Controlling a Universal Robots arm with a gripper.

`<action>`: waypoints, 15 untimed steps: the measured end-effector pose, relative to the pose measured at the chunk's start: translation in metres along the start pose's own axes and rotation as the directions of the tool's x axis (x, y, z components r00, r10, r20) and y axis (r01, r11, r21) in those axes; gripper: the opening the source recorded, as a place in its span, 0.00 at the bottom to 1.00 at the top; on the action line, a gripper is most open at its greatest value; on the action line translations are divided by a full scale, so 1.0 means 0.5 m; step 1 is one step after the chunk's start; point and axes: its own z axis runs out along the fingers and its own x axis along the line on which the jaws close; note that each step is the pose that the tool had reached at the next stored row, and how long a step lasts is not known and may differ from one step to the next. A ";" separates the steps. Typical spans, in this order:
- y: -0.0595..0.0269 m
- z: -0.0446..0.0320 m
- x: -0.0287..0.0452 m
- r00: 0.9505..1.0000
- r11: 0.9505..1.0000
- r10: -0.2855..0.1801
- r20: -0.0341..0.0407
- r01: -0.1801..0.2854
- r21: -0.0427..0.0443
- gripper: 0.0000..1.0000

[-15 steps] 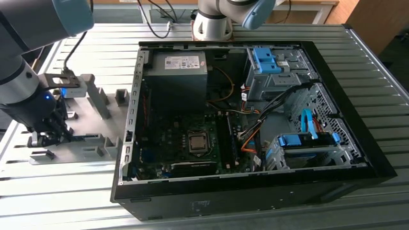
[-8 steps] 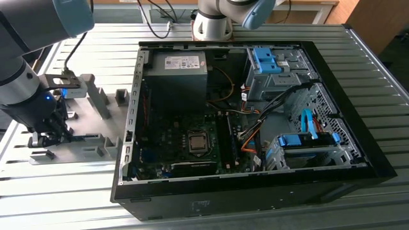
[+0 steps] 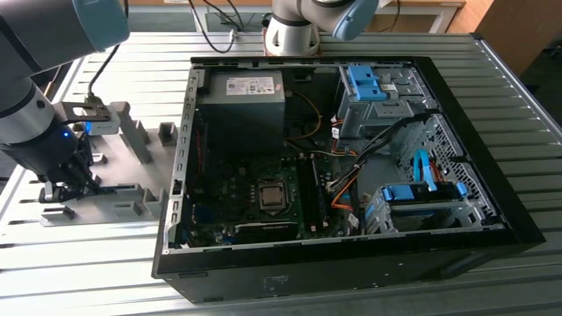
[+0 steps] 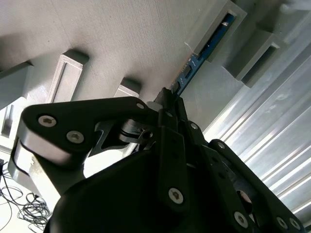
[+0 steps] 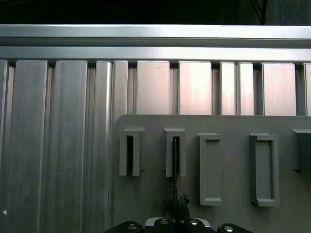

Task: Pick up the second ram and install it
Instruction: 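Pick up the second ram and move it above second insertion slot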

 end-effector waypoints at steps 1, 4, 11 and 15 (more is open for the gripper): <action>0.000 0.000 0.000 1.000 1.000 0.000 0.000 0.000 0.000 0.14; 0.000 0.000 0.000 1.000 1.000 0.000 0.000 0.000 0.000 0.14; 0.000 -0.003 0.000 1.000 1.000 0.000 0.000 0.000 0.000 0.14; 0.000 -0.013 0.000 1.000 1.000 0.000 0.000 0.000 0.000 0.14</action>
